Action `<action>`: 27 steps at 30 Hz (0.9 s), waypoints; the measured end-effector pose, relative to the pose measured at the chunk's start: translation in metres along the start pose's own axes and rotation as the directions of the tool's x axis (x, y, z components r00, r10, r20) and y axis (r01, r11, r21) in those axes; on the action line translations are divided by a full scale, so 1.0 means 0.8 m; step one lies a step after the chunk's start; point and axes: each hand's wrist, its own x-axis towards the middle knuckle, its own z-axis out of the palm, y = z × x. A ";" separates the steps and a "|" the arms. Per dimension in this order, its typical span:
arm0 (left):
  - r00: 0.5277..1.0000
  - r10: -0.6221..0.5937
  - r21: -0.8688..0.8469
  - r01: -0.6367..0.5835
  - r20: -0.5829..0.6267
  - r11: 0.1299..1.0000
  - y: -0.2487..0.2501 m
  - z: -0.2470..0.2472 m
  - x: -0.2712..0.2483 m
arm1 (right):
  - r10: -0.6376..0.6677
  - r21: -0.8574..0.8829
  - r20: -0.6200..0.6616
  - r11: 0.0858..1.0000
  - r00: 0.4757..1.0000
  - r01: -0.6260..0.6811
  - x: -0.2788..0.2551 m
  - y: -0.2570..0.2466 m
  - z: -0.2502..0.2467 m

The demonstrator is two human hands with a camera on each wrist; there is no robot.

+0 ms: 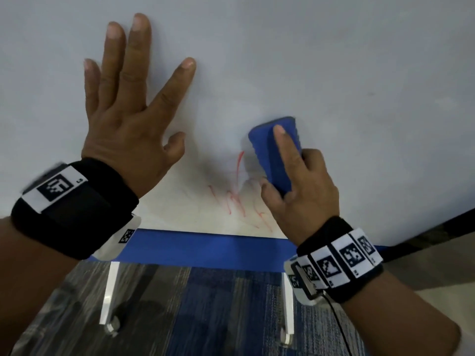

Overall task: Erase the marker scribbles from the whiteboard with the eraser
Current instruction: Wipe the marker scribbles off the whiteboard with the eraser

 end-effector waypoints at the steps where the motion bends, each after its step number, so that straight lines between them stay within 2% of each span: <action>1: 1.000 0.000 -0.006 0.000 -0.004 1.000 -0.002 0.001 -0.001 | 0.009 -0.010 0.052 1.000 0.999 -0.009 -0.004 -0.001 0.006; 4: 1.000 0.008 -0.020 -0.008 -0.005 1.000 -0.006 0.002 -0.003 | 0.032 -0.098 0.315 0.995 0.949 -0.001 -0.059 0.027 0.036; 6: 1.000 0.027 -0.014 -0.027 -0.012 1.000 -0.011 0.002 -0.005 | 0.116 -0.165 0.396 0.985 0.911 -0.054 -0.088 0.048 0.038; 7: 0.999 0.036 -0.009 -0.037 -0.019 0.999 -0.013 0.002 -0.006 | 0.143 -0.161 0.362 0.983 0.921 -0.089 -0.088 0.051 0.031; 9: 0.999 0.046 0.006 -0.046 -0.017 0.999 -0.017 0.003 -0.007 | 0.129 -0.105 0.164 0.988 0.978 -0.113 -0.072 0.050 0.017; 11: 0.999 0.051 0.006 -0.051 -0.007 0.999 -0.017 0.006 -0.006 | 0.105 -0.058 0.004 0.993 0.994 -0.105 -0.048 0.045 0.005; 12: 0.999 0.047 0.002 -0.047 -0.010 0.999 -0.017 0.007 -0.006 | 0.107 -0.056 -0.022 0.993 0.994 -0.108 -0.042 0.044 0.004; 13: 0.999 0.043 0.000 -0.043 -0.013 0.999 -0.016 0.008 -0.006 | 0.117 -0.066 -0.005 0.991 0.993 -0.117 -0.042 0.046 0.007; 15: 0.999 0.039 -0.007 -0.039 -0.012 0.999 -0.015 0.008 -0.007 | 0.164 -0.104 0.110 0.983 0.980 -0.153 -0.062 0.061 0.015; 18: 0.999 0.034 -0.007 -0.034 -0.014 0.999 -0.015 0.009 -0.007 | 0.240 -0.144 0.251 0.967 0.938 -0.209 -0.097 0.077 0.021; 20: 0.999 0.035 0.005 -0.035 -0.009 0.999 -0.015 0.010 -0.006 | 0.213 -0.114 0.211 0.975 0.954 -0.193 -0.088 0.064 0.020; 22: 1.000 0.025 0.005 -0.025 -0.009 1.000 -0.014 0.010 -0.007 | 0.129 -0.035 0.085 0.991 0.988 -0.126 -0.059 0.033 0.019; 24: 1.000 0.007 0.003 -0.007 0.003 1.000 -0.011 0.008 -0.008 | 0.076 0.029 -0.016 0.997 0.997 -0.076 -0.027 0.004 0.026; 25: 1.000 0.003 0.004 -0.003 0.007 1.000 -0.010 0.008 -0.008 | 0.074 0.047 -0.029 0.996 0.997 -0.073 -0.017 -0.008 0.033; 27: 1.000 0.008 0.001 -0.008 0.009 1.000 -0.010 0.006 -0.008 | 0.061 0.041 0.071 0.997 0.996 -0.064 -0.019 -0.024 0.051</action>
